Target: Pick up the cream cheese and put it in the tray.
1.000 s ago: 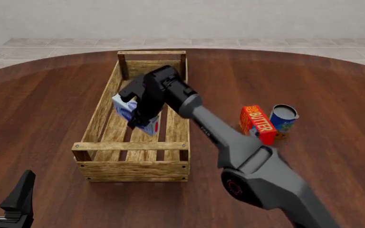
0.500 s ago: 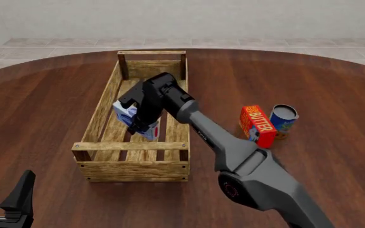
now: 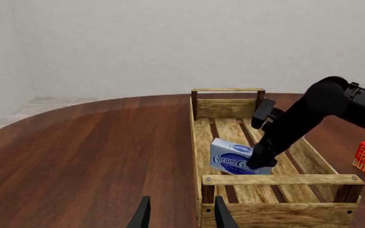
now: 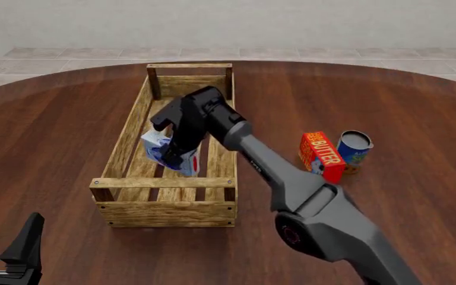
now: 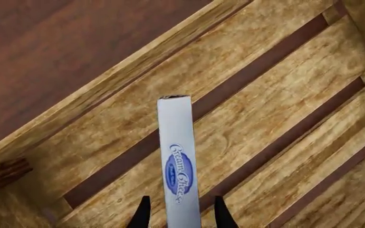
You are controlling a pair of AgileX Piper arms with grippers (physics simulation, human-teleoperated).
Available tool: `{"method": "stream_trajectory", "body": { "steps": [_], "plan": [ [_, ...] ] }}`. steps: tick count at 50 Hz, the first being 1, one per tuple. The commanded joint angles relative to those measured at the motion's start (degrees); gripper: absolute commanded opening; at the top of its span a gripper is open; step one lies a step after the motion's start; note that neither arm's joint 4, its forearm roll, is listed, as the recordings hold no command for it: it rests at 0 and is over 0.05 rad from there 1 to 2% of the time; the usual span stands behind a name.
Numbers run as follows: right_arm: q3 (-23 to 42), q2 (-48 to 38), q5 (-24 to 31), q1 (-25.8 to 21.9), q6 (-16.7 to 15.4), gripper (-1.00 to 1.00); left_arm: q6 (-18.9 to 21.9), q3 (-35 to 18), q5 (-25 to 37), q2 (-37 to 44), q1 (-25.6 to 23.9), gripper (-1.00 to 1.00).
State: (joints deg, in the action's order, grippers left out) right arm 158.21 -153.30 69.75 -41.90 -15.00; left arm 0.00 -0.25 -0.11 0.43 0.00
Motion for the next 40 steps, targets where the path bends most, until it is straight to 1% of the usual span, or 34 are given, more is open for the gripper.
{"method": "stream_trajectory", "body": {
  "steps": [1, 7, 16, 23, 30, 35, 38, 39, 40],
  "plan": [
    [-0.5, 0.9, 0.0, 0.1, -0.4, 1.00, 0.0, 0.0, 0.0, 0.0, 0.0, 1.00],
    [-2.0, 3.0, 0.1, -0.3, -0.4, 1.00, 0.0, 0.0, 0.0, 0.0, 0.0, 1.00],
    [-4.5, 6.3, 0.1, 0.3, -1.5, 1.00, 0.0, 0.0, 0.0, 0.0, 0.0, 1.00],
    [-6.1, 8.5, 0.1, -0.1, -1.3, 1.00, 0.0, 0.0, 0.0, 0.0, 0.0, 1.00],
    [-8.4, 11.6, 0.1, 0.2, -2.4, 1.00, 0.0, 0.0, 0.0, 0.0, 0.0, 1.00],
    [-10.0, 13.5, -0.2, -0.4, -2.3, 1.00, 0.0, 0.0, 0.0, 0.0, 0.0, 1.00],
    [-17.2, 17.7, -4.1, -0.5, -2.8, 1.00, 0.0, 0.0, 0.0, 0.0, 0.0, 1.00],
    [-22.8, 21.0, -7.5, -0.8, -3.5, 1.00, 0.0, 0.0, 0.0, 0.0, 0.0, 1.00],
    [-26.6, 23.1, -9.5, -1.0, -3.1, 1.00, 0.0, 0.0, 0.0, 0.0, 0.0, 1.00]
  ]
}}
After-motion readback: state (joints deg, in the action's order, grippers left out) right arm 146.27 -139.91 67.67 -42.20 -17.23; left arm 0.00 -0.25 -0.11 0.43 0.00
